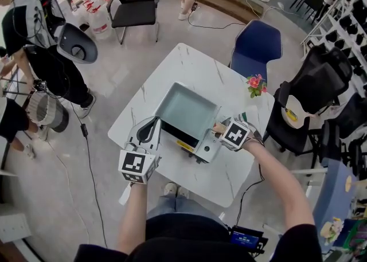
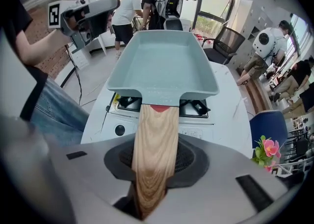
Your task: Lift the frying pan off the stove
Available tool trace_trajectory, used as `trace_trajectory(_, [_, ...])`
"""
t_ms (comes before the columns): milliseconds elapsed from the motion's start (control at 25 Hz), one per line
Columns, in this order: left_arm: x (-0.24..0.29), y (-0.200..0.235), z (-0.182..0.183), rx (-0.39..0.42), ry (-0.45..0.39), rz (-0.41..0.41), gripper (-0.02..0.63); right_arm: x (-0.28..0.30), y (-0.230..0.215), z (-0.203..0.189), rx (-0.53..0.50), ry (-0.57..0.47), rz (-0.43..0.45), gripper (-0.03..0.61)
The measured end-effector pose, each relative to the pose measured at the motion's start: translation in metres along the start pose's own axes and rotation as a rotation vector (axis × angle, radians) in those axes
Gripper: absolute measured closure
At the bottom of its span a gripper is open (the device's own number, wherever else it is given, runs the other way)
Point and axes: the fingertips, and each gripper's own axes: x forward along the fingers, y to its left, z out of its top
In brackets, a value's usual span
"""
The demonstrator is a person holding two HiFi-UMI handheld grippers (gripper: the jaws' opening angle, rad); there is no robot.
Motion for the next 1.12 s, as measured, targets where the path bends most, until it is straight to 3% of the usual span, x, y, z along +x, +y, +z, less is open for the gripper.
trace_trajectory(240, [-0.002, 0.0, 0.007, 0.008, -0.016, -0.001, 0.595, -0.03, -0.011, 0.013, 0.112, -0.135, -0.065, 0.477])
trace_trajectory(480, [0.0, -0.004, 0.014, 0.019, -0.024, -0.008, 0.595, -0.074, -0.027, 0.026, 0.24, -0.337, -0.163, 0.477])
trace_trajectory(840, [0.002, -0.012, 0.025, 0.037, -0.033, -0.027, 0.595, -0.141, -0.041, 0.036, 0.392, -0.648, -0.355, 0.477])
trace_trajectory(1120, [0.009, -0.022, 0.03, 0.06, -0.042, -0.06, 0.595, -0.18, -0.042, 0.033, 0.574, -0.921, -0.517, 0.476])
